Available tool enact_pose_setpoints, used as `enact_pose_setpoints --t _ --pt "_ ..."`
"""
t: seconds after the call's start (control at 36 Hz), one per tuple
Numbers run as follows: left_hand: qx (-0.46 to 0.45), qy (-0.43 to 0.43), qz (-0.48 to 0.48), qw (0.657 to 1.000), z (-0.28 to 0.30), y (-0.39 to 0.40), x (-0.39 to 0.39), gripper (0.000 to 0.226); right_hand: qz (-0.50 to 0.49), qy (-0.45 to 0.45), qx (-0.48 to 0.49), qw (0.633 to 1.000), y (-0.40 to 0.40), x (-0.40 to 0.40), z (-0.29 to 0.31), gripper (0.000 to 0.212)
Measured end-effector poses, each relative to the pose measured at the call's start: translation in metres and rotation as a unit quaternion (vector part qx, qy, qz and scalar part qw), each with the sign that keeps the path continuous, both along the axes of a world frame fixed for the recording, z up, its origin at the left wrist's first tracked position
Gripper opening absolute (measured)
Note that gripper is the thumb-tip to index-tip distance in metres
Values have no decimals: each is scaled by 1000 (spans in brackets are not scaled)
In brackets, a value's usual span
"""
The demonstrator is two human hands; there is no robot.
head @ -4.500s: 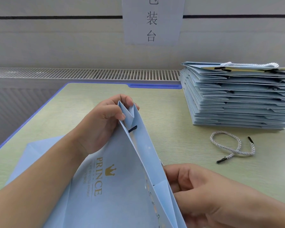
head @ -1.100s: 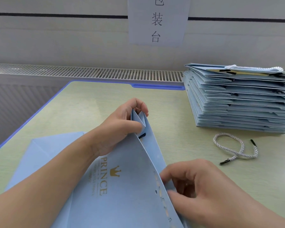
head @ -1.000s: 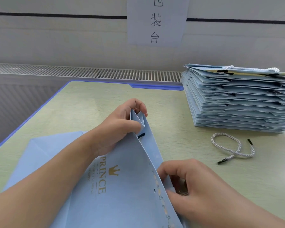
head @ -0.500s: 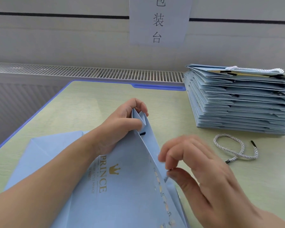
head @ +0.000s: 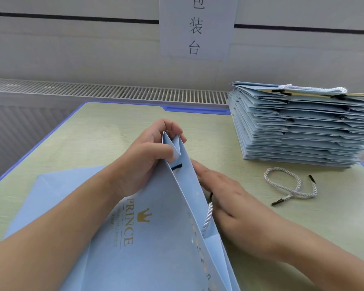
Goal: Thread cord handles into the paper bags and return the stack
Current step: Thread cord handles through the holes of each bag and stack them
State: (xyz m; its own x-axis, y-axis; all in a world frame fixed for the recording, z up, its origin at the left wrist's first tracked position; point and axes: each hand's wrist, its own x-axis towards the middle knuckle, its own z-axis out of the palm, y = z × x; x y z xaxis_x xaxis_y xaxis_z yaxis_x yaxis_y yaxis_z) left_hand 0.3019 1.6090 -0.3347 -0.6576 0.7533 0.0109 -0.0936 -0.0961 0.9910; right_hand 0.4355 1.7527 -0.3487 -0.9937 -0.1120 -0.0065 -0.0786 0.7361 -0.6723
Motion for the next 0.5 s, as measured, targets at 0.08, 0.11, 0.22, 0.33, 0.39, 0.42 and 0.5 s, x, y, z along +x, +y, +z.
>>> enact_pose_setpoints --t 0.08,0.11,0.22,0.33,0.39,0.42,0.5 --pt "13 -4 -3 1000 1 0 1 42 18 -21 -156 987 -9 1 2 77" --pt "19 -3 -4 1000 2 -1 0 41 10 -43 -243 969 -11 2 6 76" --pt "36 -3 -8 999 6 -3 0 39 -14 -104 -488 866 -6 3 9 61" --pt "14 15 -5 1000 2 -3 -1 40 -29 -156 -644 749 15 2 15 52" --pt "-7 32 -8 999 -1 -2 -1 43 37 -200 -686 698 34 3 21 55" --pt "-17 42 -10 999 -3 -1 -1 44 79 -223 -697 677 42 4 25 51" --pt "-28 44 -12 999 -6 0 -1 45 54 -197 -620 758 61 8 29 41"
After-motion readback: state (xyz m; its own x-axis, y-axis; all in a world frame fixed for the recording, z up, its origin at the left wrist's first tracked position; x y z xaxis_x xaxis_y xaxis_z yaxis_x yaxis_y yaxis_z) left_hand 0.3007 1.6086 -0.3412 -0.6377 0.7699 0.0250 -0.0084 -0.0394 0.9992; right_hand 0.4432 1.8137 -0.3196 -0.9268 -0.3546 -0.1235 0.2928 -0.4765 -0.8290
